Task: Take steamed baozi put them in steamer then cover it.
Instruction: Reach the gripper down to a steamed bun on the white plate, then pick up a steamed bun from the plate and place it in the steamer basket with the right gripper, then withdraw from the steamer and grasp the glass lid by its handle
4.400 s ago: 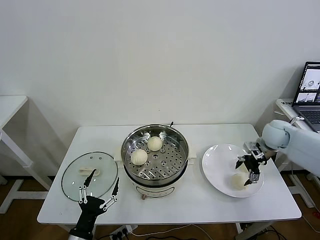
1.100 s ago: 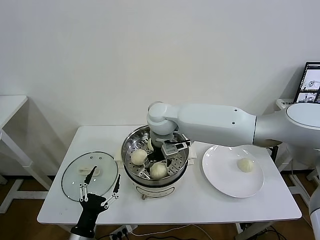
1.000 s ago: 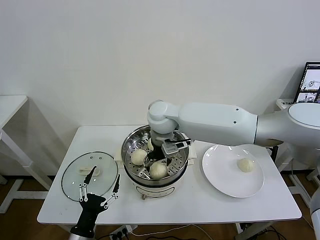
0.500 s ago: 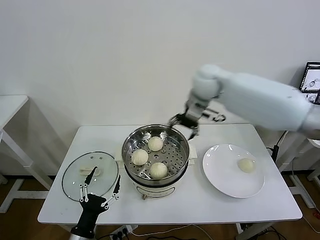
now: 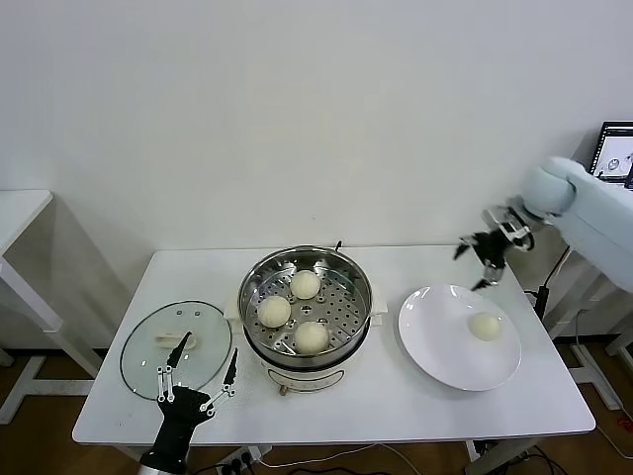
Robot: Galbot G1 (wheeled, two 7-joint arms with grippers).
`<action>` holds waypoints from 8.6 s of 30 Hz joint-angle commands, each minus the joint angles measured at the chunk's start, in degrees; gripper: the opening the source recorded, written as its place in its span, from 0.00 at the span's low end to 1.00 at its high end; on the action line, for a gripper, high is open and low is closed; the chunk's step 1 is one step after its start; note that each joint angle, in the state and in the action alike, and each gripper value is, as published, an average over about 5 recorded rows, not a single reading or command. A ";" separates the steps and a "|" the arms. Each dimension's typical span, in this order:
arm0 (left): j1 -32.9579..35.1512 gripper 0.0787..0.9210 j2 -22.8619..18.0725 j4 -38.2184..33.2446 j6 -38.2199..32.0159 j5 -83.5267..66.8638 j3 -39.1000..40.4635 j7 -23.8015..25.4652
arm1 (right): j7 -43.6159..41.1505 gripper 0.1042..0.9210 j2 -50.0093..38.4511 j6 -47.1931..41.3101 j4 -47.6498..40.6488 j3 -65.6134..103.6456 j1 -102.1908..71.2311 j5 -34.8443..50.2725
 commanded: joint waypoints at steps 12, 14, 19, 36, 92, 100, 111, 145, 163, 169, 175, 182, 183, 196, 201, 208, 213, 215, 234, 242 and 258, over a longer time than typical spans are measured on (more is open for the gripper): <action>0.22 0.88 -0.30 0.40 -0.16 0.09 -0.40 -0.16 | 5.19 0.88 2.31 -3.75 -13.52 9.69 -16.61 -7.38; 0.31 0.88 -0.33 0.51 -0.21 0.11 -0.33 -0.17 | 5.60 0.88 2.96 -3.74 -13.98 9.98 -16.84 -7.23; 0.43 0.88 -0.35 0.62 -0.21 0.18 -0.10 -0.19 | 6.59 0.88 4.61 -3.72 -15.24 10.84 -17.19 -6.87; 0.24 0.88 -0.40 0.88 -0.29 0.08 -0.21 -0.26 | 6.97 0.76 6.87 -3.63 -16.43 9.34 -16.57 -7.24; -1.44 0.88 0.13 -0.13 0.32 -0.68 0.10 -1.48 | 7.84 0.64 32.93 -20.00 14.29 -33.03 20.82 28.24; -1.46 0.88 0.03 -0.08 0.20 -0.83 0.01 -1.52 | 8.13 0.64 32.51 -19.75 13.29 -33.15 19.62 26.34; -1.67 0.88 -0.18 0.01 0.23 -0.46 -0.03 -1.97 | 8.63 0.70 32.32 -19.61 12.28 -32.69 18.12 24.15; -8.36 0.88 1.43 3.44 6.96 15.03 -4.60 -11.01 | 85.94 0.88 -0.10 8.65 28.59 29.83 -26.53 27.81; -13.02 0.88 5.73 19.79 11.98 47.64 -10.26 -11.03 | 78.92 0.88 19.49 20.35 27.03 79.89 -82.44 18.87; -14.90 0.88 5.28 29.41 9.45 58.29 -10.06 -15.86 | 78.09 0.88 23.76 21.95 27.50 81.25 -86.58 16.86; -17.94 0.88 3.80 34.89 5.59 66.38 -9.98 -20.53 | 77.79 0.88 25.62 22.20 27.11 80.82 -87.11 14.83; -20.14 0.88 3.25 36.82 5.40 70.14 -10.22 -21.82 | 77.67 0.88 26.76 22.07 26.85 80.32 -86.83 13.38; -20.52 0.88 3.23 37.10 5.46 70.61 -10.29 -21.95 | 77.64 0.88 26.89 22.08 26.80 80.25 -86.84 13.22; -24.65 0.88 3.09 40.30 6.34 72.06 -10.21 -21.84 | 77.57 0.88 28.22 21.77 26.02 79.15 -86.27 11.18; -25.59 0.88 3.29 40.44 6.97 71.93 -10.31 -21.17 | 77.44 0.88 28.14 21.60 25.87 79.01 -86.41 10.60; -26.87 0.88 3.27 41.09 7.60 71.46 -9.48 -19.91 | 77.41 0.88 28.21 21.43 25.94 78.97 -86.17 10.26; -27.71 0.88 3.33 41.30 8.60 69.76 -8.67 -18.69 | 77.37 0.88 28.41 21.46 25.82 78.97 -86.14 9.92; -28.01 0.88 3.42 41.42 9.30 68.39 -8.25 -18.11 | 77.30 0.88 28.52 21.56 25.64 79.00 -86.18 9.73; -31.72 0.88 2.90 44.03 11.85 66.37 -7.15 -16.90 | 76.74 0.88 28.58 21.87 25.36 79.24 -86.43 8.87; -33.21 0.88 2.77 45.53 12.38 66.36 -6.42 -16.48 | 76.77 0.88 28.35 21.91 25.50 79.55 -86.48 8.63; -33.48 0.58 2.61 45.64 13.15 68.18 -6.10 -14.33 | 77.11 0.88 28.56 21.86 25.71 79.59 -86.07 8.22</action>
